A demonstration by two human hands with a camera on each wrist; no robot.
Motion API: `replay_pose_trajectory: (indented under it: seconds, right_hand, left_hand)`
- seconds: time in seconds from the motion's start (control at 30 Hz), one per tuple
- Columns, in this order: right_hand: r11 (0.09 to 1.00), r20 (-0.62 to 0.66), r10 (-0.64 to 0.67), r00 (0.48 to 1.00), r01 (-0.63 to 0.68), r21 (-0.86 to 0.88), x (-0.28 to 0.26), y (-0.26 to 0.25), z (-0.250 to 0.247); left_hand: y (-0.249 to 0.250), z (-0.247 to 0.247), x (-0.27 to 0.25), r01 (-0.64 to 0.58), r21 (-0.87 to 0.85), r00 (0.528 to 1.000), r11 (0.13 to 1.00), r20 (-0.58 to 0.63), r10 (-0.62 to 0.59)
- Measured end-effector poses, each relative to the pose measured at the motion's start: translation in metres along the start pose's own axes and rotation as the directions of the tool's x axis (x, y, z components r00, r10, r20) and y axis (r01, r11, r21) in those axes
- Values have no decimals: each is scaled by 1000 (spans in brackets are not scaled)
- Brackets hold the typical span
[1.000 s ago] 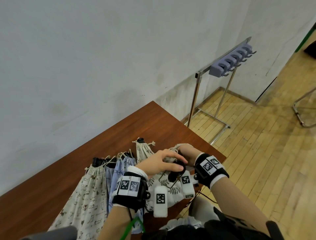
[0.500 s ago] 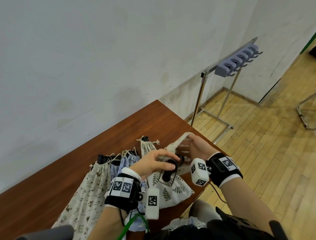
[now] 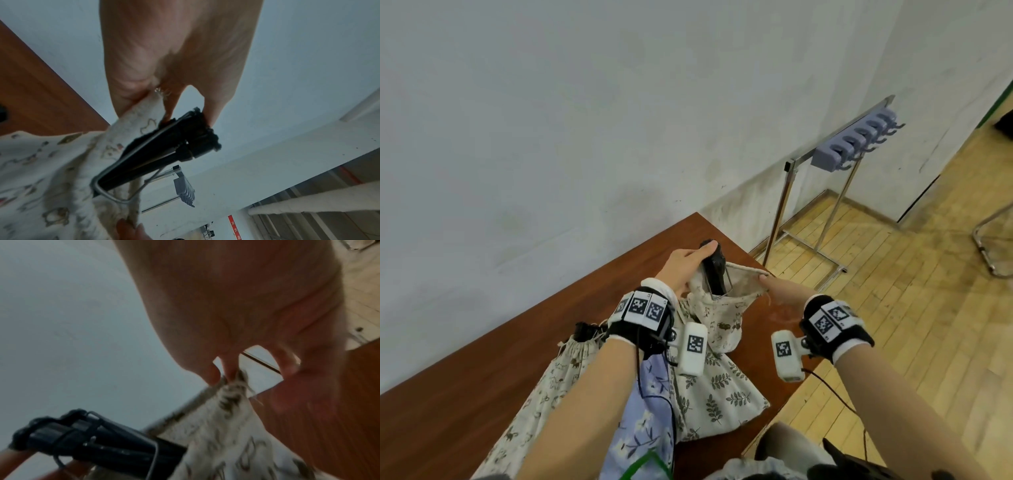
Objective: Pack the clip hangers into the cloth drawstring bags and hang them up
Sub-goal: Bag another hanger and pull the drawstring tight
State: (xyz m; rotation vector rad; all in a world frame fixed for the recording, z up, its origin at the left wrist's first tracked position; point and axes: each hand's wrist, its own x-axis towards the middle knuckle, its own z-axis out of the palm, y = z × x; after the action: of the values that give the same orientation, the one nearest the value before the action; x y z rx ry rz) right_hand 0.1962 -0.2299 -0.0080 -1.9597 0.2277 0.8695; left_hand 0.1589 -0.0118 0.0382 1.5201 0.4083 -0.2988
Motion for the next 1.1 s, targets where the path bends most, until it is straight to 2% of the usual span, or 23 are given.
replay_pose_trajectory:
  seconds: [0.07,0.13,0.17,0.23,0.3,0.33,0.47,0.6,0.67,0.7,0.8,0.97,1.1]
  right_hand:
    - [970,-54,-65,996,76,233,0,-2,8]
    - [921,-113,-46,993,86,380,0,-5,10]
    - [927,-178,-36,983,99,362,-1,-7,9]
    - [965,-310,-82,947,153,211,-3,-15,1]
    - [973,-322,-201,925,225,40,-11,-28,-9]
    - [965,-307,-247,919,262,8,-17,-34,-13]
    - [914,-288,-348,892,391,106,-39,-41,-30]
    - [908,-157,-301,941,333,255,-46,-30,-44]
    - [900,-104,-305,947,322,295,-44,-27,-49]
    - [888,-117,-313,943,334,317,-42,-27,-53]
    - [825,-196,-285,938,344,448,-37,-23,-64]
    - [851,-218,-172,961,257,457,-32,-12,-73]
    - [820,-170,-147,974,216,531,-36,-10,-79]
  left_hand:
    - [8,4,3,20,-42,1000,999,-23,-21]
    - [12,7,8,58,-68,998,996,-28,-60]
    - [14,9,9,67,-74,997,995,-22,-69]
    - [19,11,13,74,-69,997,995,-26,-76]
    - [24,10,17,66,-11,996,998,-52,-67]
    - [25,8,18,56,26,997,998,-58,-55]
    - [28,-1,23,42,110,999,993,-28,-39]
    - [22,-5,31,50,150,999,987,-21,-47]
    - [20,-2,34,47,250,999,967,-22,-43]
    - [19,0,36,42,300,999,953,-21,-38]
    - [26,8,40,51,304,999,951,-19,-48]
    - [30,19,41,17,306,998,952,44,-32]
    - [27,34,41,-28,322,999,946,34,17]
